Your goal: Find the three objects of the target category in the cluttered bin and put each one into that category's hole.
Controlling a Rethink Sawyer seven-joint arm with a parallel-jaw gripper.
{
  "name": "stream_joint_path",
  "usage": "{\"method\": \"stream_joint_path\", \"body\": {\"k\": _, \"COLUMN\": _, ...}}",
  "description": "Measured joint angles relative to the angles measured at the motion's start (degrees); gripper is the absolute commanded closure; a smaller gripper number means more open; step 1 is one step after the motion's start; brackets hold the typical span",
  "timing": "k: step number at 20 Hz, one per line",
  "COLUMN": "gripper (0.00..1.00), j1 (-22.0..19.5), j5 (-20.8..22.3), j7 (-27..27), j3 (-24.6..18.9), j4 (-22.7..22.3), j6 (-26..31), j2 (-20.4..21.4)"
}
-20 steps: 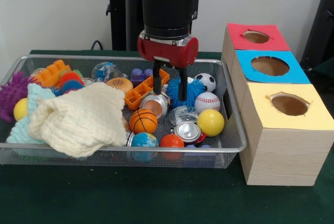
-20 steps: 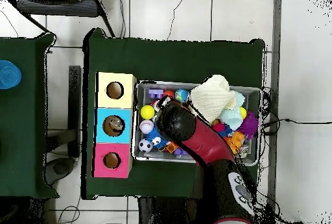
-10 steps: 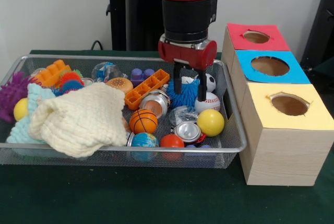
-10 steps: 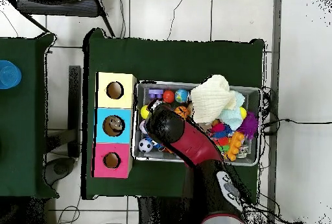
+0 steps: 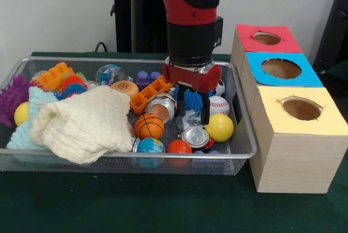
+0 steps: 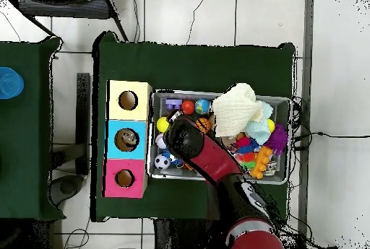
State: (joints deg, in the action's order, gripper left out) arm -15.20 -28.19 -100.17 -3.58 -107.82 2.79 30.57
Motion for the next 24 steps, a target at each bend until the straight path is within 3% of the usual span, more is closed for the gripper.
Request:
{"method": "stream_joint_path", "body": {"k": 5, "gripper": 0.00, "j1": 0.7, "j5": 0.0, "j7": 0.0, "j3": 0.7, "j4": 0.0, "j6": -1.2, "j2": -2.0}}
{"method": "stream_joint_path", "body": {"k": 15, "gripper": 0.00, "j1": 6.4, "j5": 0.0, "j7": 0.0, "j3": 6.6, "j4": 0.4, "j6": -0.9, "j2": -5.5}}
{"method": "stream_joint_path", "body": {"k": 24, "gripper": 0.00, "j1": 9.1, "j5": 0.0, "j7": 0.0, "j3": 11.3, "j4": 2.8, "j6": 7.9, "j2": -6.2}}
